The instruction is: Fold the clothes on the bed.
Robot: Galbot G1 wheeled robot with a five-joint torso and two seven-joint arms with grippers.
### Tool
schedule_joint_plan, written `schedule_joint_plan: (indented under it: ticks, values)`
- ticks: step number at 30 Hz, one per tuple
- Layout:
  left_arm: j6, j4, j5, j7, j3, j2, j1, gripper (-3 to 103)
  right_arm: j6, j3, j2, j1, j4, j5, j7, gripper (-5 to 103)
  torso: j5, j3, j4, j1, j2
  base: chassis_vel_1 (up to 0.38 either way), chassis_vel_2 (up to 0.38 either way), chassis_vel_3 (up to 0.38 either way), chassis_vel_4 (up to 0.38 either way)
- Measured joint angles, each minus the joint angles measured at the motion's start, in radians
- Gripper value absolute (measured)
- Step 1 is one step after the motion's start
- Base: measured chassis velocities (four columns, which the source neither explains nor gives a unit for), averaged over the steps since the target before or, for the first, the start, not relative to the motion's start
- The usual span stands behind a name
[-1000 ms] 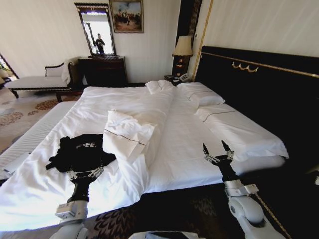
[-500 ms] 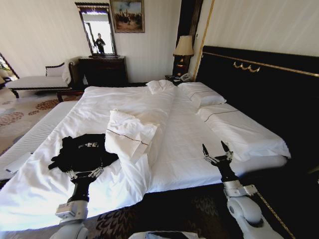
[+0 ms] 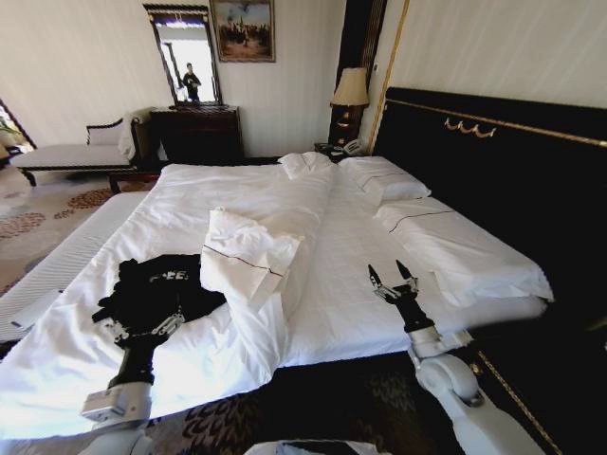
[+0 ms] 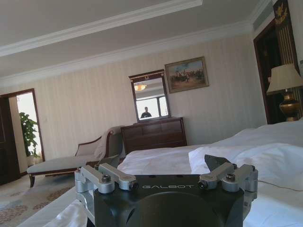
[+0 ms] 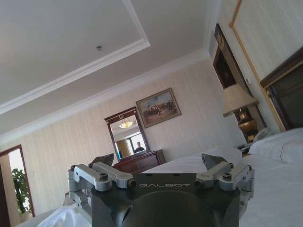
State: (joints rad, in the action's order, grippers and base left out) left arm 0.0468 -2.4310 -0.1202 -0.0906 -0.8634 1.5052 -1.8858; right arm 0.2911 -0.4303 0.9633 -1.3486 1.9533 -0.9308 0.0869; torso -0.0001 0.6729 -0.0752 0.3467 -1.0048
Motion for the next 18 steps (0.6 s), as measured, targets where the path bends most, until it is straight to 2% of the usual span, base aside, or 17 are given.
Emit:
schedule_joint_plan:
  ticks: [5, 6, 8, 18]
  values:
    - [0.0, -0.023, -0.012, -0.001, -0.046, 0.023, -0.016, 100, -0.077, 0.164, -0.014, 0.173, -0.036, -0.273, -0.009, 100, 0.0003, 0.0, 0.0001, 0.0, 0.0, 0.0, 0.0, 0.0, 0.0]
    - [0.0, -0.023, -0.012, -0.001, -0.046, 0.023, -0.016, 100, -0.077, 0.164, -0.014, 0.173, -0.036, -0.273, -0.009, 100, 0.0003, 0.0, 0.0001, 0.0, 0.0, 0.0, 0.0, 0.0, 0.0]
    - [0.0, -0.026, -0.009, -0.001, -0.053, 0.034, -0.018, 100, -0.101, 0.208, -0.01, 0.224, -0.047, -0.359, -0.011, 100, 0.0, 0.0, 0.0, 0.0, 0.0, 0.0, 0.0, 0.0, 0.0]
    - [0.005, -0.038, 0.027, -0.001, -0.052, 0.087, -0.031, 100, -0.163, 0.366, 0.02, 0.384, -0.125, -0.508, 0.012, 100, 0.0001, 0.0, -0.0002, 0.0, 0.0, 0.0, 0.0, 0.0, 0.0]
